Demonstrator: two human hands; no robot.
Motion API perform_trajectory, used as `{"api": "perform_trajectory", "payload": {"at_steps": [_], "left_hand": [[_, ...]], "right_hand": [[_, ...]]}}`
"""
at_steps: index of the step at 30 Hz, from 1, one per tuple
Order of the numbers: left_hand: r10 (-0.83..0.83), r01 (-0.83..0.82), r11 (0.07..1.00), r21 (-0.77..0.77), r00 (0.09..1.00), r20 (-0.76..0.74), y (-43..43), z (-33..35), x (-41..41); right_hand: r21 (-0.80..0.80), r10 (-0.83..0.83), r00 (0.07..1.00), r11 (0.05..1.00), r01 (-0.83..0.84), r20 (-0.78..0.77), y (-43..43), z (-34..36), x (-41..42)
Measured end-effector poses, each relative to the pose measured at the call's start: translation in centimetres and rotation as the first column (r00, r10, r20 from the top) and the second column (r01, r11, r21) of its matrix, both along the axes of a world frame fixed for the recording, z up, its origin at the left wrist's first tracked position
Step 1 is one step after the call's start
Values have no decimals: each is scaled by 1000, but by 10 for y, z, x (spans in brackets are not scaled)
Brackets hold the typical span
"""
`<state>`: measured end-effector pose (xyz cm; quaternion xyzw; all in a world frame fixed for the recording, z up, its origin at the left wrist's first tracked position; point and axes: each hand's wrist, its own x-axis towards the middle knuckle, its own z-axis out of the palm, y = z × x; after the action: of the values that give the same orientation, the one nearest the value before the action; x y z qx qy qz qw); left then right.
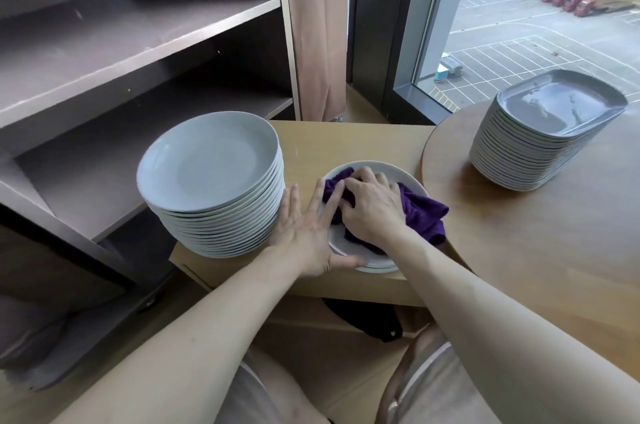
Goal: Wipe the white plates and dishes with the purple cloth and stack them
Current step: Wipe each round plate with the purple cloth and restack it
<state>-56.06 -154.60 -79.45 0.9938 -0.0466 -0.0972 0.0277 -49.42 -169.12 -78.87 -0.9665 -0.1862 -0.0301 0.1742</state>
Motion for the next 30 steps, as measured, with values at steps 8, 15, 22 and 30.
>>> {"api": "perform_trajectory", "payload": {"at_steps": [8, 15, 22, 30], "left_hand": [[20, -20, 1000, 6, 999, -43, -4, 6, -1], [35, -28, 997, 71, 994, -99, -3, 12, 0], [38, -32, 998, 46, 990, -133, -2, 13, 2], [13, -12, 1000, 22, 997, -74, 0, 8, 1]], "right_hand": [[109, 238, 948, 970, -220, -212, -15, 7, -19], [8, 263, 926, 963, -271, -270, -43, 24, -29], [-210, 52, 994, 975, -70, -91, -84, 27, -19], [-126, -108, 991, 987, 97, -84, -58, 17, 5]]}}
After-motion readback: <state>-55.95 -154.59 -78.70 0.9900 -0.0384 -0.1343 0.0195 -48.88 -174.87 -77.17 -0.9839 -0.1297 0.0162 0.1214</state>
